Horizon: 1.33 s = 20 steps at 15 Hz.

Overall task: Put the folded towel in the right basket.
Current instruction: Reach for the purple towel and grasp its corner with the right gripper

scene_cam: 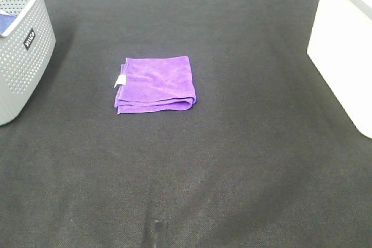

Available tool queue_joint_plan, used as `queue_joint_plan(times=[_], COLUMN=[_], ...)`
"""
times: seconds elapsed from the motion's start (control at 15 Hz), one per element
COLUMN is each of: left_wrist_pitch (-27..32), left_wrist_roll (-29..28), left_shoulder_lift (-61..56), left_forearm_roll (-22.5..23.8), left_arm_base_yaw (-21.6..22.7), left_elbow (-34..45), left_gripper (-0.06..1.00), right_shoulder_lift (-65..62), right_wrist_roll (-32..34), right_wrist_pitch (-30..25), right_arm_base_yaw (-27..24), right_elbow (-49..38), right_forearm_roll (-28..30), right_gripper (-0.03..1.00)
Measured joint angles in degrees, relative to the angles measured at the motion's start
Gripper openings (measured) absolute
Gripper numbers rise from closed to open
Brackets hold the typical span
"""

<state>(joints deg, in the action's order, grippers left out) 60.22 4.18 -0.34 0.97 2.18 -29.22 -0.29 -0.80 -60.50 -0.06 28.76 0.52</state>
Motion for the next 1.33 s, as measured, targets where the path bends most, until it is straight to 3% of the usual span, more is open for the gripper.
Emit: queue_joint_plan(times=[1.33], left_wrist_pitch=[0.0], left_wrist_roll=[0.0], left_shoulder_lift=[0.0], left_forearm_roll=[0.0], left_arm_base_yaw=[0.0], left_elbow=[0.0], left_gripper=[0.99], right_shoulder_lift=[0.0], right_wrist_roll=[0.0], right_wrist_pitch=[0.0], right_arm_base_yaw=[0.0], right_elbow=[0.0], right_forearm_roll=[0.0], right_gripper=[0.96])
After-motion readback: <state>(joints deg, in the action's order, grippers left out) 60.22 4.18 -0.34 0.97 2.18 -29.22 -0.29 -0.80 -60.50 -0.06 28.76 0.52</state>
